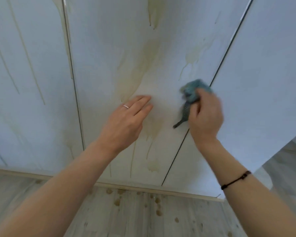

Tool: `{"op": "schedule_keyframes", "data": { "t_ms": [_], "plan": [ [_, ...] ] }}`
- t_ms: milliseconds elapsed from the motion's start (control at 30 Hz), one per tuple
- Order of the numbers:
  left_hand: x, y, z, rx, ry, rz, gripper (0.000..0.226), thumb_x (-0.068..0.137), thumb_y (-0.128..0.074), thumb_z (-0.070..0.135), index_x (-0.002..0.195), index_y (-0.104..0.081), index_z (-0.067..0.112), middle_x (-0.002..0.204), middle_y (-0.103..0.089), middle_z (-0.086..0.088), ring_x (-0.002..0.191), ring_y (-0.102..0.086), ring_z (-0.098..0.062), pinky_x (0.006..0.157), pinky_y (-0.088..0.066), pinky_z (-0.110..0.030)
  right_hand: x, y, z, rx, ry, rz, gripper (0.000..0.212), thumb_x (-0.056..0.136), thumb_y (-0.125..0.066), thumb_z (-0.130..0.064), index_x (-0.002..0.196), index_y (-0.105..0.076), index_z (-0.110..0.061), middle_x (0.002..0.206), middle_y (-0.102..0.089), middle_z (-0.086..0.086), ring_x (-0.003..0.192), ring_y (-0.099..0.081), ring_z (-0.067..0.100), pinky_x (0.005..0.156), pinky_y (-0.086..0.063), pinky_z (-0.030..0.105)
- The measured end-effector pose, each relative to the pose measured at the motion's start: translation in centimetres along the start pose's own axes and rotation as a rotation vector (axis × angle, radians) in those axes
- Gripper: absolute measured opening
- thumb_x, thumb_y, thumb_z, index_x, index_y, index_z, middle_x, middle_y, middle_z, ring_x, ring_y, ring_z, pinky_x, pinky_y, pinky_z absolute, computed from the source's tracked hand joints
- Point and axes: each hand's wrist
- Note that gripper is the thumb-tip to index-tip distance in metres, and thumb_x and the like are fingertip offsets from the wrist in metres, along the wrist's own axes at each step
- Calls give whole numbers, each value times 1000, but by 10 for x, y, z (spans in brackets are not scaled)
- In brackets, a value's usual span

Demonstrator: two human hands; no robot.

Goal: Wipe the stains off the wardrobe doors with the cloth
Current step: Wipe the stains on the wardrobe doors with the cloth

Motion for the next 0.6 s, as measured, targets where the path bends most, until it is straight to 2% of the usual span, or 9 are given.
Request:
{"op": "schedule_keyframes", "data": {
  "t_ms": [33, 133, 200, 267, 367, 433, 467, 500, 600],
  "plan": [
    [4, 2, 3, 30, 1, -26, 58, 80, -57, -7, 137, -55, 0, 152, -44, -14, 142, -39, -31, 106, -43, -43, -24, -7, 1, -2, 119, -51, 31, 85, -54, -13, 113, -68, -16, 91, -64, 9, 82, -57, 29, 61, -45, 36],
    [14, -2, 15, 112, 37, -126, 69, 83, -56, -2, 150, -38, -1, 163, -22, -14, 153, -15, -32, 120, -26, -47, -106, -19, 31, -56, 503, -320, 15, 83, -71, -12, 98, -73, -16, 78, -61, 4, 66, -54, 25, 46, -47, 33],
    [15, -6, 21, 144, 74, -156, 71, 84, -53, -1, 152, -33, -2, 165, -15, -14, 154, -9, -33, 122, -20, -48, -125, -18, 47, -90, 601, -440, 17, 78, -83, -15, 91, -72, -18, 74, -59, 1, 59, -54, 22, 40, -43, 30],
    [14, -9, 25, 176, 90, -140, 72, 83, -51, 0, 152, -31, -2, 166, -11, -15, 154, -7, -34, 122, -19, -50, -101, -14, 43, -92, 578, -379, 8, 85, -76, -15, 90, -71, -20, 72, -57, 0, 55, -56, 23, 40, -41, 30],
    [11, -19, 25, 204, 89, -109, 75, 80, -49, -2, 152, -30, -3, 165, -11, -17, 153, -8, -35, 122, -19, -52, -22, -9, 18, 33, 221, -9, 23, 88, -58, -9, 98, -75, -20, 71, -65, 0, 55, -53, 16, 47, -35, 25],
    [10, -24, 25, 220, 90, -92, 76, 79, -48, -4, 153, -28, -4, 165, -11, -18, 153, -7, -36, 122, -19, -53, 6, -13, 9, 132, 30, 131, 28, 87, -56, -8, 102, -77, -18, 70, -68, -2, 54, -45, 9, 51, -29, 22],
    [10, -26, 25, 221, 93, -95, 77, 79, -48, -4, 153, -28, -4, 165, -10, -18, 153, -6, -37, 122, -18, -53, 0, -17, 6, 140, 25, 147, 28, 89, -56, -7, 103, -78, -18, 70, -68, -2, 54, -46, 9, 51, -30, 23],
    [10, -27, 26, 222, 90, -99, 77, 80, -48, -3, 154, -26, -3, 165, -8, -18, 153, -5, -37, 122, -18, -53, -19, -21, 9, 119, 94, 116, 27, 92, -57, -7, 102, -78, -19, 69, -68, -1, 52, -49, 13, 49, -35, 25],
    [10, -25, 25, 230, 80, -118, 79, 81, -48, -1, 155, -22, -2, 166, -5, -17, 153, -2, -35, 122, -17, -53, -107, -29, 28, 8, 475, -185, 15, 97, -64, -17, 91, -77, -22, 61, -57, -2, 47, -54, 20, 41, -40, 28]
  ]
}}
Point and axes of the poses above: each hand's wrist, its own x-axis towards the middle knuckle, its own y-axis out of the back of the hand, z = x × y
